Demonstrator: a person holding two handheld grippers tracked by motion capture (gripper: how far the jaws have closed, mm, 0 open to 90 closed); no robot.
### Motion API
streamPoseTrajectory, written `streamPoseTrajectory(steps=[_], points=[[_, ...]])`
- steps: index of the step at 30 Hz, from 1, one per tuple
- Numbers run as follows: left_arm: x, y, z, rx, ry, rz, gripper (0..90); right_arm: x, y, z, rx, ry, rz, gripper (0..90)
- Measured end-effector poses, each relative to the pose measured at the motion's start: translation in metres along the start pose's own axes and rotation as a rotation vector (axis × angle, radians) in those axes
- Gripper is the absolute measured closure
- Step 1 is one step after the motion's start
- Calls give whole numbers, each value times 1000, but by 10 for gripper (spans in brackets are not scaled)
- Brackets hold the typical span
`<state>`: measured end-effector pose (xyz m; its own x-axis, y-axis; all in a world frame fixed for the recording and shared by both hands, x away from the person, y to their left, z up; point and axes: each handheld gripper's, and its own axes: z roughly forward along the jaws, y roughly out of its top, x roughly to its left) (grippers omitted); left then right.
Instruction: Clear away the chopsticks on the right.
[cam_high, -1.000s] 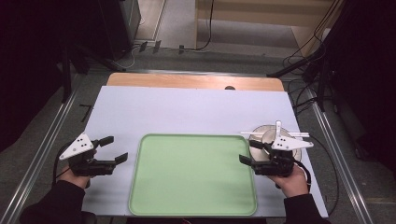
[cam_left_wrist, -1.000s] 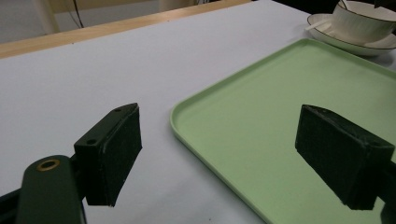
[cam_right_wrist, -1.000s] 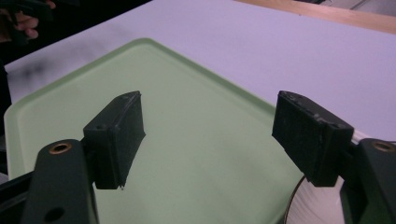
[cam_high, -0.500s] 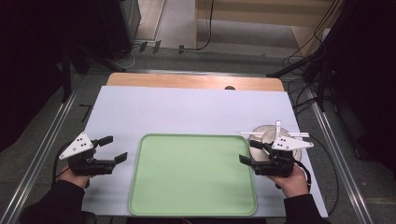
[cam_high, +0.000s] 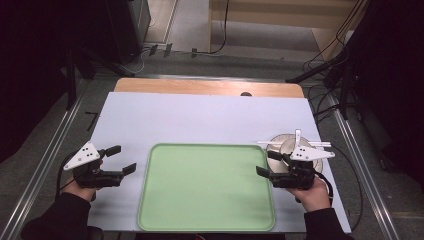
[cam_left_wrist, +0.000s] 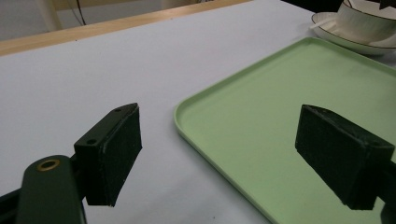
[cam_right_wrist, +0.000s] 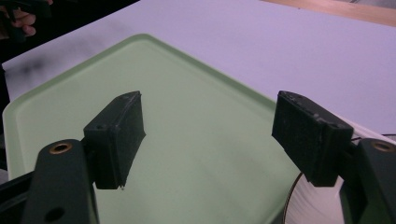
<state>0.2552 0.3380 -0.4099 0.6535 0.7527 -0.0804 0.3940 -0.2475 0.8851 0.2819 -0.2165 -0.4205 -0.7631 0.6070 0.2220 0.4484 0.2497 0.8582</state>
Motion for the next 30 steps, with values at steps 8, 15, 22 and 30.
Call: streamPoseTrajectory(steps=[8,15,22,30], points=[[0,0,0,-1,1,1,147,1,0,-1,3,-1,6,258],[0,0,0,3,3,2,147,1,1,-2,7,6,11,247],[0,0,0,8,1,6,147,-2,1,-7,21,1,29,228],[0,-1,0,12,0,6,147,-5,5,-18,20,-24,39,221]])
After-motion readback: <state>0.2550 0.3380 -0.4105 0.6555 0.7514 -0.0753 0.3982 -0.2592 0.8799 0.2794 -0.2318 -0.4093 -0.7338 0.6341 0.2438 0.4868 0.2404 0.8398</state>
